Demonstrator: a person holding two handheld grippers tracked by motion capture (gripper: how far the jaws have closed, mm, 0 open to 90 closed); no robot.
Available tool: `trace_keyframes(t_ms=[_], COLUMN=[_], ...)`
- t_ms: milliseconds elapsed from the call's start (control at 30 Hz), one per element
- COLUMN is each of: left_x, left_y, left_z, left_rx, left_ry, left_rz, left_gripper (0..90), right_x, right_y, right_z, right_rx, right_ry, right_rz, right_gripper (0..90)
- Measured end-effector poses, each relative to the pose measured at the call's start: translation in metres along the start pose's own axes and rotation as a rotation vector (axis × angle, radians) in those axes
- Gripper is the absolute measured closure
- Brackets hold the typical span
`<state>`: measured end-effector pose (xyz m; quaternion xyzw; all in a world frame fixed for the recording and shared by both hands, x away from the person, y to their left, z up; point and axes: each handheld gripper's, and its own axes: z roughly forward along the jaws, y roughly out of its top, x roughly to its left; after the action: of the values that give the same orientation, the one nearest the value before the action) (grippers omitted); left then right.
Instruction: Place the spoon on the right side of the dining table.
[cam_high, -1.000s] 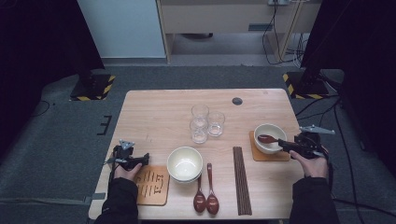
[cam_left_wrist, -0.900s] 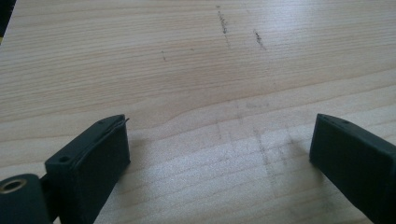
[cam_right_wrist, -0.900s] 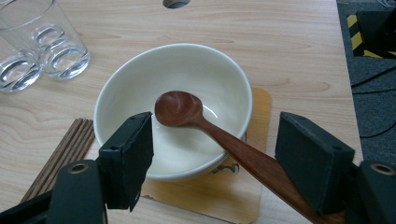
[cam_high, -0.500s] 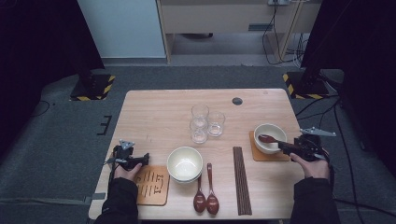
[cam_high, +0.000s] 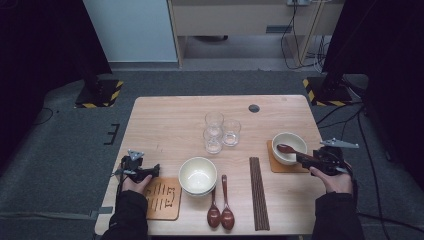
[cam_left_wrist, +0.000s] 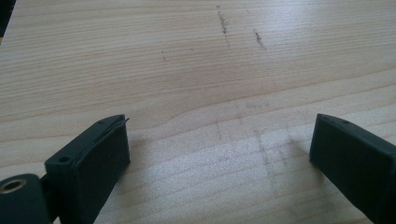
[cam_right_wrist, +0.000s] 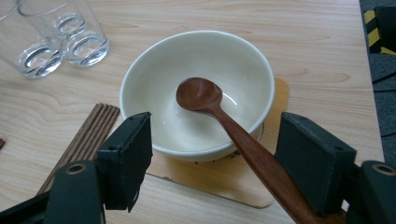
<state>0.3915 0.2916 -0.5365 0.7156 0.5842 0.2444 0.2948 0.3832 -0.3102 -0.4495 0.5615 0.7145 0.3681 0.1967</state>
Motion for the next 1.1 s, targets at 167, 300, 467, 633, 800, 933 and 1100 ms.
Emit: trace_keyframes(t_ms=[167,300,467,633,800,933,1100], left_x=[0.0,0.0,0.0,0.0,0.0,0.0,0.0], left_y=[0.0,0.0,0.0,0.0,0.0,0.0,0.0], left_z=[0.0,0.0,0.0,0.0,0.0,0.0,0.0], left_rx=[0.0,0.0,0.0,0.0,0.0,0.0,0.0], left_ry=[0.0,0.0,0.0,0.0,0.0,0.0,0.0], left_rz=[0.0,0.0,0.0,0.0,0.0,0.0,0.0], left_gripper=[3.8,3.8,3.8,3.8,3.8,3.8,3.8], right_x=[0.0032,0.0045,0.005,0.0067,0.0068,0.0058,0.0019], right_y=[-0.0006,-0.0011,-0.0015,-0.002,-0.0022,-0.0015,-0.002], right_z=[-0.0011,-0.0024,-0.0034,-0.0043,-0.0047,-0.006,-0.0066], right_rx=[0.0,-0.003,-0.005,-0.002,-0.003,-0.015,-0.025], right_ry=[0.008,0.014,0.019,0.026,0.03,0.027,0.013], right_rz=[-0.005,-0.003,-0.01,-0.008,-0.008,-0.011,-0.01], right_gripper=[26.8,26.7,26.7,26.5,26.4,26.1,25.2])
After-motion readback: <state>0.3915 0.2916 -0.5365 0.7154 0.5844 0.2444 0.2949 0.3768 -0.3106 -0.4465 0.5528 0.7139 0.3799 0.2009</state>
